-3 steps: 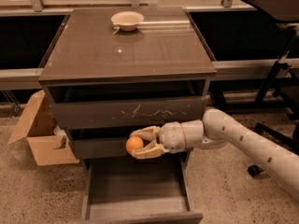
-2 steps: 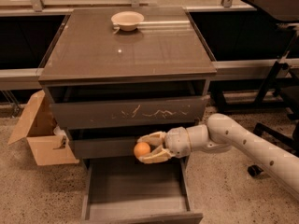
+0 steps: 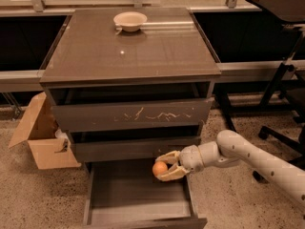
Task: Place orange into bottom drawer
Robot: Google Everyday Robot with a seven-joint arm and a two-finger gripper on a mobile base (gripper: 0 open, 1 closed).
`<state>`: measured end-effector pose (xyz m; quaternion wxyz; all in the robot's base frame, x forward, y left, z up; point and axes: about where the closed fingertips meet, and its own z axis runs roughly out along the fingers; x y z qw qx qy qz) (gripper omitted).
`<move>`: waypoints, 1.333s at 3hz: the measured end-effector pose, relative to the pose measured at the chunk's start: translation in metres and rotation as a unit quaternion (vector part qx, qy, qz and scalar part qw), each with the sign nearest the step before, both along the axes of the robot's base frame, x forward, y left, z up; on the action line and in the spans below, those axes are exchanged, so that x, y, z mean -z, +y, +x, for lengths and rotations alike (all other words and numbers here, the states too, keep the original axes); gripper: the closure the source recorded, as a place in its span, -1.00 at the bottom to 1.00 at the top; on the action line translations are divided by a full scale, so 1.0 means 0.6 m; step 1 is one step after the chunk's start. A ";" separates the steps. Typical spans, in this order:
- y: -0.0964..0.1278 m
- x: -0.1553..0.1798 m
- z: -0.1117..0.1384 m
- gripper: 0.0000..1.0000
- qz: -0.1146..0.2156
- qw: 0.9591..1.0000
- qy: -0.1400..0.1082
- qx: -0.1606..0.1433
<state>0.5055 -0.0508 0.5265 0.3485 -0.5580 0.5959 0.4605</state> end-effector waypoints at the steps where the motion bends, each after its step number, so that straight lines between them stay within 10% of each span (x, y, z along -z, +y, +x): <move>1: -0.016 0.076 0.002 1.00 0.002 1.000 0.031 0.000; 4: -0.033 0.154 0.006 1.00 -0.055 0.997 0.043 0.011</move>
Offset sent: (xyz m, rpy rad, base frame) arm 0.0010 -0.0084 -0.0379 0.0009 0.0510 0.0016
